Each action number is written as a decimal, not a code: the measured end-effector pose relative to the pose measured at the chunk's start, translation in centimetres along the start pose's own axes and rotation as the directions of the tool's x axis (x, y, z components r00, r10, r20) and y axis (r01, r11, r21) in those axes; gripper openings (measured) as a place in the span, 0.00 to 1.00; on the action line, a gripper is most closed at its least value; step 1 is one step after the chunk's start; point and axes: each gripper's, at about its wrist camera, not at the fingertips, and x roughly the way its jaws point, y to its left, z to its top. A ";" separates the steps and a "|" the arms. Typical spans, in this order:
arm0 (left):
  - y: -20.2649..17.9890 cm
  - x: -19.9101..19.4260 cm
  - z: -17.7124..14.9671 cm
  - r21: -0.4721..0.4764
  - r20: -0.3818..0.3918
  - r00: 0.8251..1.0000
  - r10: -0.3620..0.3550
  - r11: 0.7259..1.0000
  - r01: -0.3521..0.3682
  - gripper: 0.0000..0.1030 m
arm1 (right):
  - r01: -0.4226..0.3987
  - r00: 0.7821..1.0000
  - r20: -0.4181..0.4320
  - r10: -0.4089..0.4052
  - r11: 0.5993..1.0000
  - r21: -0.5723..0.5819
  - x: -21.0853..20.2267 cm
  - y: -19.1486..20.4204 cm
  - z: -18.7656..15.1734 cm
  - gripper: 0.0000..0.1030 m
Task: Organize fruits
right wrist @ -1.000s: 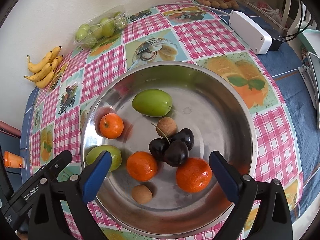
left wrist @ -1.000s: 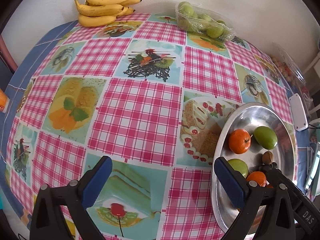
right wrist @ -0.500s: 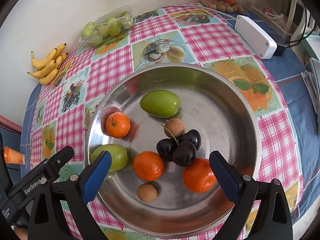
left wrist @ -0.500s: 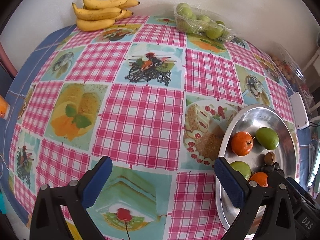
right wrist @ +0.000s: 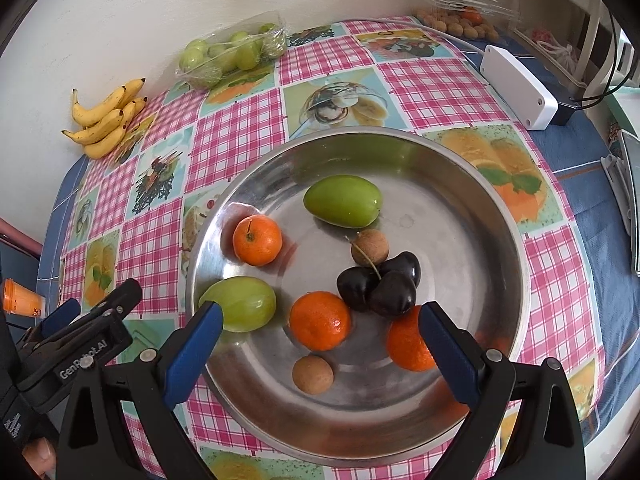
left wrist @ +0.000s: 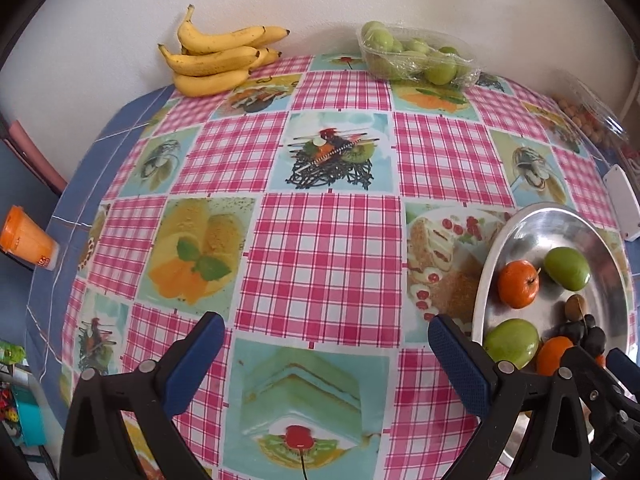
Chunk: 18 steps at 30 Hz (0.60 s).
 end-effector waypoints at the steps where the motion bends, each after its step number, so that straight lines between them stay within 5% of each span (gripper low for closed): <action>1: 0.2 0.1 0.0 -0.003 -0.007 1.000 -0.002 1.000 0.002 1.00 | -0.001 1.000 0.003 0.001 1.000 -0.001 -0.1 0.1 -0.1 0.95; 18: 4.6 -2.1 -1.9 -0.086 -0.065 0.998 -0.026 0.996 0.020 1.00 | 0.013 1.000 0.019 -0.013 0.999 -0.033 -2.0 1.3 -3.5 0.95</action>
